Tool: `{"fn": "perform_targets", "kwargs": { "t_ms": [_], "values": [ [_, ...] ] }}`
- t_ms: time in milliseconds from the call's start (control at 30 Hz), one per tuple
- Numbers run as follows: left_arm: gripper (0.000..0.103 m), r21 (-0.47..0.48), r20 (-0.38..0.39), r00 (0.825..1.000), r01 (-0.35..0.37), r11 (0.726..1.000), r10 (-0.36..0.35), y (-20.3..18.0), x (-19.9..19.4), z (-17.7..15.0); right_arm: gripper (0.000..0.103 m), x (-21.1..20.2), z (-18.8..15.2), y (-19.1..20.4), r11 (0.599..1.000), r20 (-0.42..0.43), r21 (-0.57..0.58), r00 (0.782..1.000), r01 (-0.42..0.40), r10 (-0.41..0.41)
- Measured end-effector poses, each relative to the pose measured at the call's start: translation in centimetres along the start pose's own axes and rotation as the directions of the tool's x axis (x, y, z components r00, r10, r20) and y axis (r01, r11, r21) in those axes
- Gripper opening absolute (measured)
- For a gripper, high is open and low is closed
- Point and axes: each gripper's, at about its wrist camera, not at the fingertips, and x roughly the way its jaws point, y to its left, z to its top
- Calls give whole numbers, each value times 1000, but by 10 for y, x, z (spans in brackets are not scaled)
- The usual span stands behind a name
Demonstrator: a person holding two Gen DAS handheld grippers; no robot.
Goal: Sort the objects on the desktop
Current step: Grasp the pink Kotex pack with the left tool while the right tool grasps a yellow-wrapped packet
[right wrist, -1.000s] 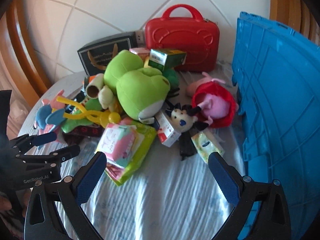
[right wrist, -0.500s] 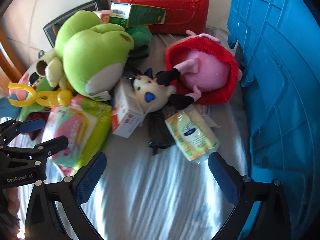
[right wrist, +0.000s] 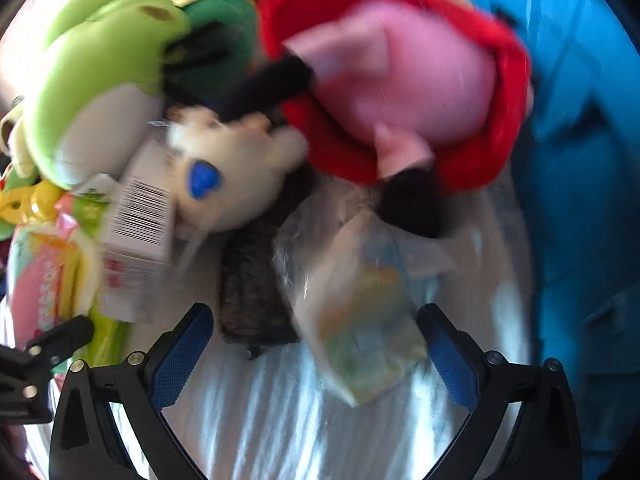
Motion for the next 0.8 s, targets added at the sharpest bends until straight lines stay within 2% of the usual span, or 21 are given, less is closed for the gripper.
{"fn": "perform_targets", "kwargs": {
  "t_ms": [100, 200, 300, 400, 467, 500, 533, 567, 600, 667, 800],
  "values": [
    [103, -19, -10, 1000, -2, 1000, 2, 2, 5, -2, 103, -1, -3, -5, 999, 23, 44, 1000, 11, -12],
    [103, -17, -19, 1000, 2, 1000, -2, 2, 7, -1, 103, -4, -2, -4, 998, 30, 60, 999, 23, -25],
    [103, -19, -22, 1000, 9, 1000, -10, 3, 8, 0, 103, -5, -1, 2, 998, 23, 27, 998, 58, -58],
    [103, -15, -25, 1000, 8, 1000, -9, 3, 7, 0, 103, -9, 2, -1, 998, 18, 44, 999, 45, -46],
    [100, -25, -17, 1000, 13, 1000, -13, 4, 3, -1, 102, -14, 3, -1, 998, -13, 54, 1000, 19, -18],
    [93, -27, -12, 1000, 27, 999, -27, 4, 0, -3, 100, -18, 2, 0, 998, -19, 57, 1000, 2, -1],
    [85, -23, -3, 1000, 29, 999, -29, 2, -4, -5, 89, -22, 0, 2, 998, -23, 57, 1000, -14, 15],
    [81, -9, 9, 1000, 22, 1000, -22, -1, -9, -7, 75, -27, -2, 7, 999, -23, 46, 1000, -16, 17],
    [74, 6, 21, 1000, 7, 1000, -7, -4, -14, -10, 68, -30, -4, 11, 999, -28, 33, 999, -22, 23],
    [70, 39, 38, 999, -28, 999, 27, -10, -22, -18, 43, -37, -8, 20, 999, -42, 19, 998, -49, 50],
    [69, 38, 50, 997, -61, 997, 59, -6, -34, -35, 40, -53, -16, 32, 995, -42, 3, 995, -96, 96]
  ]
}}
